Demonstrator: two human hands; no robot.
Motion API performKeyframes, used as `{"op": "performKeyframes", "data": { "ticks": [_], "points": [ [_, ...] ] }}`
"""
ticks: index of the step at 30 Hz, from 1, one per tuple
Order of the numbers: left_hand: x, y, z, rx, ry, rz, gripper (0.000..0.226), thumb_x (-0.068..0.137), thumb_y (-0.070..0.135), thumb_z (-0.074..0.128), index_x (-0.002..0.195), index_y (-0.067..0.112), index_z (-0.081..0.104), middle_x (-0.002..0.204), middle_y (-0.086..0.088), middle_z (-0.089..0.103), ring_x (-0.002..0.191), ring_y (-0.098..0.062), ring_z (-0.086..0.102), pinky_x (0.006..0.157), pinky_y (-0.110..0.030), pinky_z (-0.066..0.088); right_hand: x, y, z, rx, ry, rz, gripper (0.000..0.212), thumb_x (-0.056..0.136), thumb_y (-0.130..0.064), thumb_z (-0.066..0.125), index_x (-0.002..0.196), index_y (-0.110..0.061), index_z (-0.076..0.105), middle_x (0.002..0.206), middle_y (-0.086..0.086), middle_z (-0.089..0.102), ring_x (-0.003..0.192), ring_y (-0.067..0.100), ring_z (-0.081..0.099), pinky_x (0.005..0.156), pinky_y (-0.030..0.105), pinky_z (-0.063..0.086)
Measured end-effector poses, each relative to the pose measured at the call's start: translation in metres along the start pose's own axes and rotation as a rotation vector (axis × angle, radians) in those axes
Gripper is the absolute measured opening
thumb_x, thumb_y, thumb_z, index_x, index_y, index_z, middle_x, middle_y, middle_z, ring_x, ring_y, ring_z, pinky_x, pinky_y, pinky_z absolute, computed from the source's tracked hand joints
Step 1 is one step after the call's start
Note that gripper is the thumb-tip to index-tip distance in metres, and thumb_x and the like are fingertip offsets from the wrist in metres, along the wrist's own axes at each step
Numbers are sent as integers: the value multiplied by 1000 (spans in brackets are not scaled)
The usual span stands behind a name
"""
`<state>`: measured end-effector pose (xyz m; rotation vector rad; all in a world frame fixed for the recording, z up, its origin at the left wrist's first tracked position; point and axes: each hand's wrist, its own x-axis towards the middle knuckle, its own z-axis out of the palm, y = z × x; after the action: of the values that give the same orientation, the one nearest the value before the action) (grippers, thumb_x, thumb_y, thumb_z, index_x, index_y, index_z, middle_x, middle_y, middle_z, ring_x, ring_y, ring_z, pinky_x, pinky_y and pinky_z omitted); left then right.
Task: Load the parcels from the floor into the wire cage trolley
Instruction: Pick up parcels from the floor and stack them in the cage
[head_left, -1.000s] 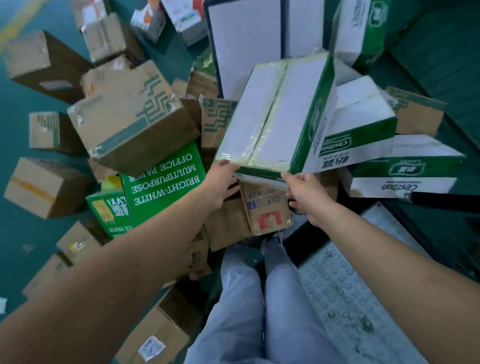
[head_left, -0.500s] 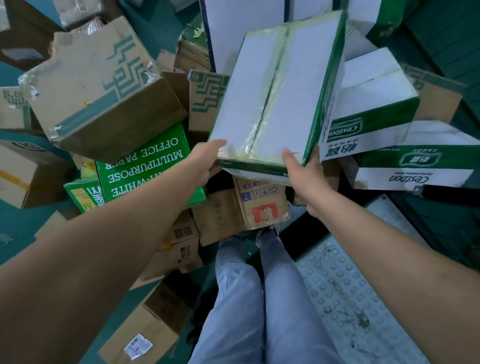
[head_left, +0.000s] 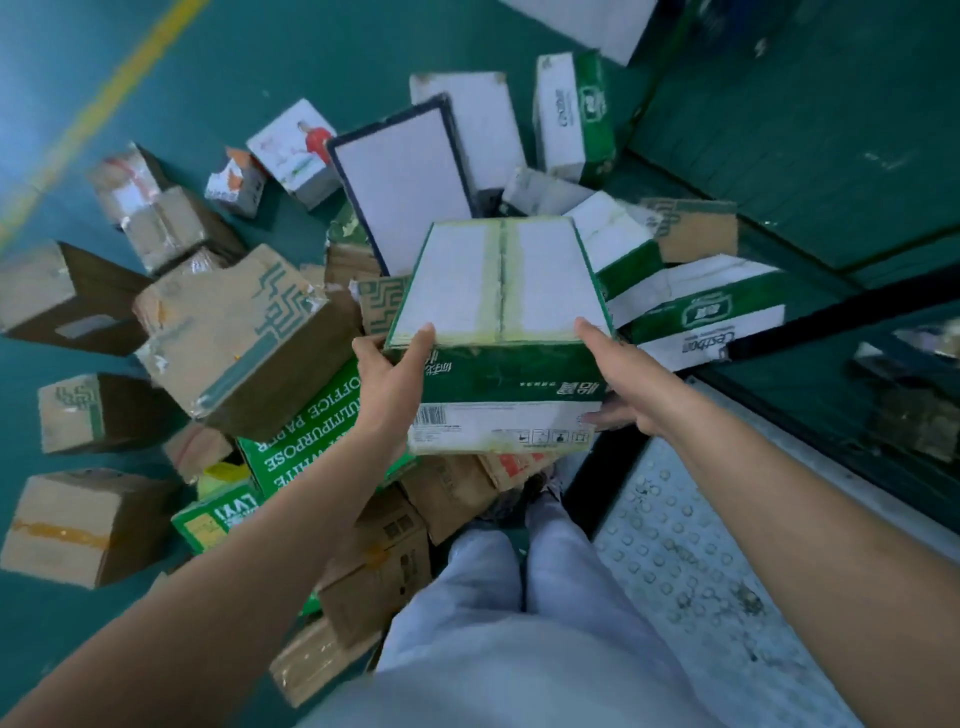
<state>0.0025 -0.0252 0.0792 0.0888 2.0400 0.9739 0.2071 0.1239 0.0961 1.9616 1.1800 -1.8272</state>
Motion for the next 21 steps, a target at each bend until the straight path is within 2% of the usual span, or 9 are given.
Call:
{"op": "performKeyframes", "data": {
  "ticks": [2,3,5,7,9,12,16,19,21],
  "points": [
    [-19,22,-2,87,-18,59,102,77,79,63,154,28,19,160,-9,32,144,-33,37,117,-54,34,-20,10,-15,72,2,4,94,77,-84,57,154,-33,38,157,0,42,124,31,59,61,38,64],
    [-31,32,-2,137,-42,97,102,81,76,63,157,25,17,162,-7,27,146,-31,33,118,-49,31,-35,17,-23,104,11,2,90,77,-83,58,149,-32,44,149,1,51,119,29,63,65,40,64],
    [-48,49,1,232,-85,164,84,88,71,62,147,20,30,149,-7,33,139,-26,36,111,-44,32,-58,32,-37,125,25,-2,70,86,-79,53,134,-28,58,126,2,67,105,24,70,64,35,64],
    [-66,63,7,334,-152,234,69,86,74,60,126,23,36,128,-1,33,126,-20,38,104,-43,35,-82,52,-51,144,53,-3,60,93,-75,47,122,-27,64,113,3,72,96,21,72,57,29,61],
    [-80,73,19,427,-247,284,76,78,84,58,121,25,37,127,0,37,125,-26,43,106,-46,39,-102,74,-64,175,97,13,60,94,-76,43,117,-26,66,105,3,74,87,18,73,56,26,58],
    [-103,77,46,483,-361,313,96,60,95,57,123,25,38,131,-6,45,123,-31,52,104,-53,47,-124,113,-83,239,167,44,62,95,-76,39,110,-22,66,90,3,74,77,18,72,63,28,58],
    [-133,73,89,580,-499,306,112,48,102,55,129,25,40,135,-9,49,120,-34,58,101,-54,50,-150,169,-105,349,235,69,65,97,-74,35,111,-18,67,85,6,73,76,19,70,63,27,57],
    [-165,65,131,707,-598,349,128,51,101,48,146,15,43,147,-13,46,129,-36,54,108,-53,45,-169,221,-126,465,282,101,67,97,-73,38,110,-15,69,91,9,75,86,23,72,75,33,61],
    [-183,55,155,774,-691,339,129,55,101,46,152,16,43,157,-12,41,138,-36,48,114,-53,41,-178,254,-136,526,286,139,68,95,-75,41,107,-14,69,91,9,75,86,25,72,80,36,61]
  ]
}}
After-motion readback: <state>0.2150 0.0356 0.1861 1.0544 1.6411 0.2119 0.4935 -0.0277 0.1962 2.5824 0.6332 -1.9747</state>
